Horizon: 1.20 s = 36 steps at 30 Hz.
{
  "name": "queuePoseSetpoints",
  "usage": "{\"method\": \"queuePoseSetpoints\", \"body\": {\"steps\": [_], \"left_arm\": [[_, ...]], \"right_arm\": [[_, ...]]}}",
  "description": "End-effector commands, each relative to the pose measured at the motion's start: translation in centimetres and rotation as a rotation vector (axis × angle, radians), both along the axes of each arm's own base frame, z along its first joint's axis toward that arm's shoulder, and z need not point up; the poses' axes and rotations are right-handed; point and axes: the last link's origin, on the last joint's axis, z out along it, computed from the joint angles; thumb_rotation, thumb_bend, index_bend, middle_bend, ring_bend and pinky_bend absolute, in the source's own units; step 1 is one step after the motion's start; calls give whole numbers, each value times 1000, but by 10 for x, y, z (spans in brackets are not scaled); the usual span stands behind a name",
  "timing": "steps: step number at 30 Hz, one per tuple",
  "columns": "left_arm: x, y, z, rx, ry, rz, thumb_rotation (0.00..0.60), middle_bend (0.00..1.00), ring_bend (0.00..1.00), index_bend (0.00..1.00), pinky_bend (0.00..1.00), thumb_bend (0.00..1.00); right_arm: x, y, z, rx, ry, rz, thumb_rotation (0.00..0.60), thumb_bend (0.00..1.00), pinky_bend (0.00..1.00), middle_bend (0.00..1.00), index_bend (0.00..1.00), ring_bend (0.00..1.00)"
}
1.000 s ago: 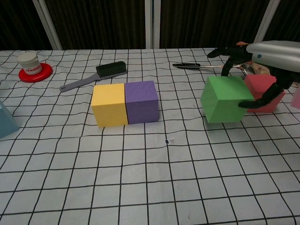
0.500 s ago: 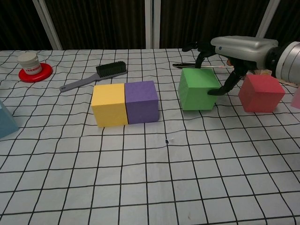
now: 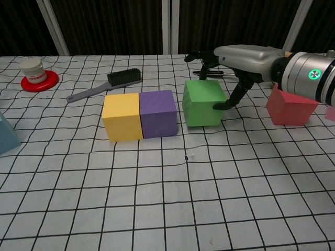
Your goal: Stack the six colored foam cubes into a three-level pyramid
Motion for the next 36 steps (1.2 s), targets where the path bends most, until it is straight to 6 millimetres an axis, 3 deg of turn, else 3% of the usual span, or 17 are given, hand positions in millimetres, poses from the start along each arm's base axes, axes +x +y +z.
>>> {"method": "queuePoseSetpoints", "body": {"steps": [1, 17, 36], "left_arm": [[0, 0, 0, -1, 3, -2, 600, 120, 58, 61, 119, 18], [-1, 1, 0, -7, 2, 0, 600, 120, 58, 61, 119, 18], [-5, 0, 1, -13, -2, 8, 600, 120, 58, 61, 119, 19]], "right_arm": [[1, 0, -2, 5, -2, 0, 600, 298, 0, 498, 0, 67], [7, 2, -18, 24, 10, 15, 600, 298, 0, 499, 0, 67], [11, 0, -23, 13, 11, 14, 600, 298, 0, 497, 0, 67]]}}
